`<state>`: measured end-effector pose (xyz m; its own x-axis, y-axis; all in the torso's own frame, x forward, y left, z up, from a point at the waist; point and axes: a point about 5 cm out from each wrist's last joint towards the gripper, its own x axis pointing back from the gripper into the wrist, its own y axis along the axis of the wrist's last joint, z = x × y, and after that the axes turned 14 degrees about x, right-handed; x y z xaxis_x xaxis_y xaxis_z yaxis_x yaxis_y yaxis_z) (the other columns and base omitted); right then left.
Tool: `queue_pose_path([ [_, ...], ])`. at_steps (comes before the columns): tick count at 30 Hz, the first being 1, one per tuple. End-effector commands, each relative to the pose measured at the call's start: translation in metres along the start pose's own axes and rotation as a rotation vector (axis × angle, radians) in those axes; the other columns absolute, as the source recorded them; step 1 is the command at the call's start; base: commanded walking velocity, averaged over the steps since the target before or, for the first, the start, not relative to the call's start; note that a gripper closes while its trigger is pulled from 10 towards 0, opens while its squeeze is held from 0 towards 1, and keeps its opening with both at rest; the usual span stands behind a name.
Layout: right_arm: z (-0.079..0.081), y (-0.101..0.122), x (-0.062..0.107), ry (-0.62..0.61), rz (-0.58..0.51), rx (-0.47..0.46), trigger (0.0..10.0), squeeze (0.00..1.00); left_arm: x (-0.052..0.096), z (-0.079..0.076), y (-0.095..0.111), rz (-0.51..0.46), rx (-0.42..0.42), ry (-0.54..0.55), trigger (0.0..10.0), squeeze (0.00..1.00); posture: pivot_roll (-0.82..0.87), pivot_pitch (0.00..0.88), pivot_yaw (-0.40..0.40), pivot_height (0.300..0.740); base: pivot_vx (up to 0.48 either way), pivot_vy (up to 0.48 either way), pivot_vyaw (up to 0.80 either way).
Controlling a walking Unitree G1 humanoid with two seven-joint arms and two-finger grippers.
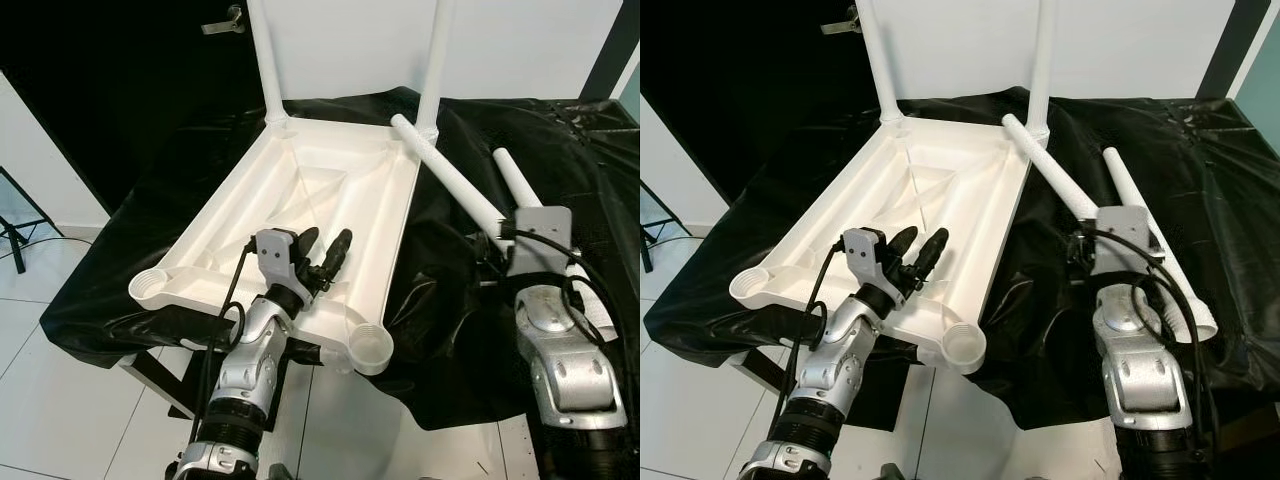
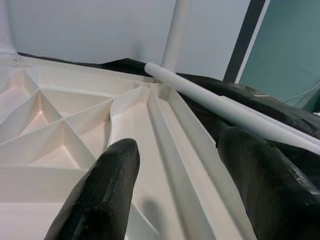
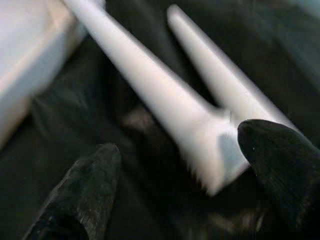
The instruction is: Building children table
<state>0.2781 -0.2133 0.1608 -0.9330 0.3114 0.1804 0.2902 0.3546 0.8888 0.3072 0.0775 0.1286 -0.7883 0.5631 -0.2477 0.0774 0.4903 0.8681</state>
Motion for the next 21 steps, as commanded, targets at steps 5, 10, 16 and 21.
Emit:
queue_pose_path([
  [5,0.003,-0.011,-0.007,0.059,0.097,-0.067,10.0,1.0,0.001,0.0,-0.003,0.016,-0.016,-0.014,10.0,0.0,-0.15,0.0,0.056,0.74,0.0,0.0,0.0],
  [10,-0.009,-0.008,-0.013,0.023,0.088,0.055,10.0,1.0,0.002,0.0,-0.003,0.015,-0.024,-0.009,10.0,0.0,-0.15,0.0,0.054,0.74,0.0,0.0,0.0],
  [16,-0.016,0.002,-0.009,0.002,-0.002,0.355,10.0,0.0,0.005,0.001,-0.003,0.017,-0.026,-0.003,10.0,0.0,-0.15,0.002,0.055,0.74,0.0,0.0,0.0],
  [21,-0.006,0.007,-0.001,0.025,-0.068,0.588,10.0,0.0,0.005,0.0,-0.006,0.023,-0.024,-0.006,10.0,0.0,-0.16,0.009,0.058,0.74,0.0,0.0,0.0],
])
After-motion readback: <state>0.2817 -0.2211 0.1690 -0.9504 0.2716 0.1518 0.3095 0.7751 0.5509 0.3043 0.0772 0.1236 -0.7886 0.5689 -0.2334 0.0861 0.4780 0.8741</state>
